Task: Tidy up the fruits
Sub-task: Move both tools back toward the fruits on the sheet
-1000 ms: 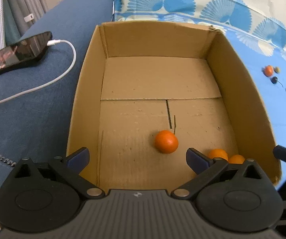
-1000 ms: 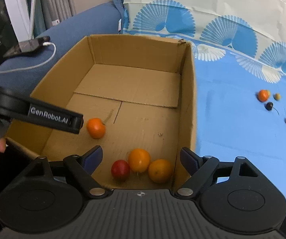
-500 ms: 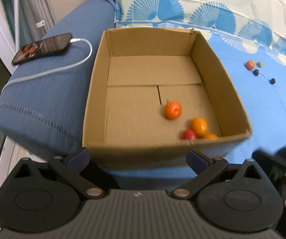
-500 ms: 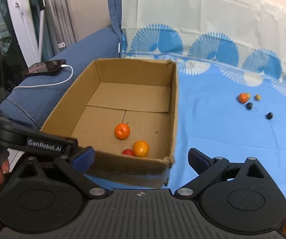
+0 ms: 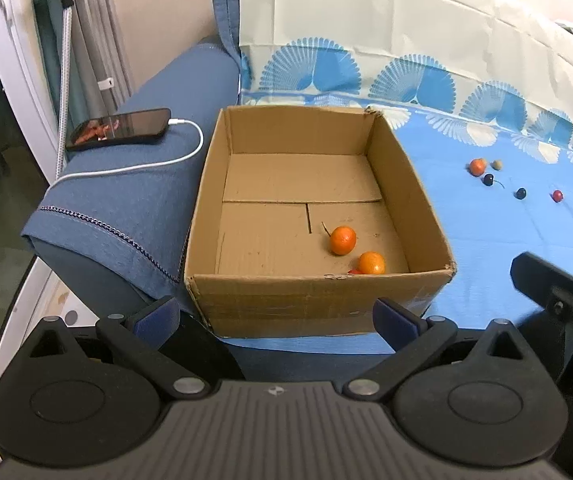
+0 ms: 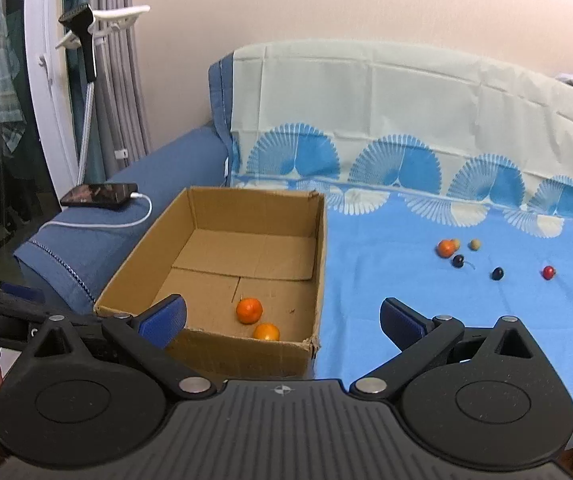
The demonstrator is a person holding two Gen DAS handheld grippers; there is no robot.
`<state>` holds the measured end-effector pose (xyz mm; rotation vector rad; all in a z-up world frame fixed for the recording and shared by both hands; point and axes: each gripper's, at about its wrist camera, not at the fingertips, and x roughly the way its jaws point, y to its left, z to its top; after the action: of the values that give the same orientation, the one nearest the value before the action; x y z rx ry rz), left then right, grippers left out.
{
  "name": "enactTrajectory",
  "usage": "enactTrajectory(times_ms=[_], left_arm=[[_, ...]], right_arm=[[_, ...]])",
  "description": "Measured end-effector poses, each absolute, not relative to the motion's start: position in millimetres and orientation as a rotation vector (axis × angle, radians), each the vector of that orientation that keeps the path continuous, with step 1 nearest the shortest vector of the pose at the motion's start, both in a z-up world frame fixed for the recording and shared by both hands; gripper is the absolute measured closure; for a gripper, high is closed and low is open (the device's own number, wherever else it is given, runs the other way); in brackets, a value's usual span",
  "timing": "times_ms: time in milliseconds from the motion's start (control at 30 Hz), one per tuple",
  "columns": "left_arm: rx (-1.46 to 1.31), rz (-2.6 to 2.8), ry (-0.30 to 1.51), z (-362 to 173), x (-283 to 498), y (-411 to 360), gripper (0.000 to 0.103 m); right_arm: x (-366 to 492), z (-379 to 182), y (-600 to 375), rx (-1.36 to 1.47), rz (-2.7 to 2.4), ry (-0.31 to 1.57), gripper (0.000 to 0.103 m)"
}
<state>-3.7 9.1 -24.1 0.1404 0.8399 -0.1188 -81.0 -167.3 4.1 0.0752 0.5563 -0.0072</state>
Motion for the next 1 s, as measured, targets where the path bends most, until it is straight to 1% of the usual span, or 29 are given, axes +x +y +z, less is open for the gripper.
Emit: enactTrajectory(times_ms=[400,1000], left_arm=[[0.148,-0.125,0.798,-12.3,-13.4,6.3,0.0],[0.166,-0.114,0.848,-26.9,-1.8,5.9,0.0]], right_arm=[[-95.5,12.2,-168.8,0.073,-0.01,0.514,0.001],[-84.0,-6.9,-175.0,0.106,0.015,0.574,0.001]])
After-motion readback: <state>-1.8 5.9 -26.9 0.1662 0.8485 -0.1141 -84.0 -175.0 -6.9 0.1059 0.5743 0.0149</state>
